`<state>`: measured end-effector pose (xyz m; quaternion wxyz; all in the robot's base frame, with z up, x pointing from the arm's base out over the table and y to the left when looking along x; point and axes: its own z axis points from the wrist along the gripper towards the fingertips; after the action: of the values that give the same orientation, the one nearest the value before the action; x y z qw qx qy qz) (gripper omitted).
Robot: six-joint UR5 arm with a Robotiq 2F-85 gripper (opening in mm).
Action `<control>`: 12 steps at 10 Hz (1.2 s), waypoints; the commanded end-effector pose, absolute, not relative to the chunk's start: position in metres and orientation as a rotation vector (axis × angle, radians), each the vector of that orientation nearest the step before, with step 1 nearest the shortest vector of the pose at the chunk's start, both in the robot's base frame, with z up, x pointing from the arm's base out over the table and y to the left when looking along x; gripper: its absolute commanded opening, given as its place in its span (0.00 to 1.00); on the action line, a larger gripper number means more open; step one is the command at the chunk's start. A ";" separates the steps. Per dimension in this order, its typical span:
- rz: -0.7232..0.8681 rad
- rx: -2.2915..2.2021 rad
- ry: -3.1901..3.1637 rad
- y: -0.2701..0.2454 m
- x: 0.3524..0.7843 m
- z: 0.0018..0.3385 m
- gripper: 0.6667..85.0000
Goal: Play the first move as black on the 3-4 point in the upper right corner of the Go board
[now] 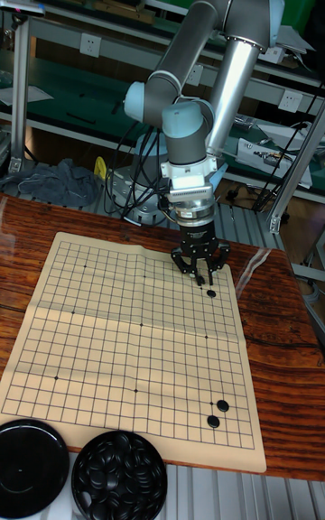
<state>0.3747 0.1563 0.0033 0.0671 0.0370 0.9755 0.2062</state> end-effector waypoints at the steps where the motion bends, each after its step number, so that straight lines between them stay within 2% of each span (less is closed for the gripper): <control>1: 0.642 0.122 2.930 0.158 0.377 0.006 0.36; 5: 0.598 0.107 2.915 0.152 0.383 0.004 0.43; 12: 0.549 0.089 2.896 0.145 0.389 0.004 0.46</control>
<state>0.3843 0.1475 0.0015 0.0878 0.0296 0.9778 0.1882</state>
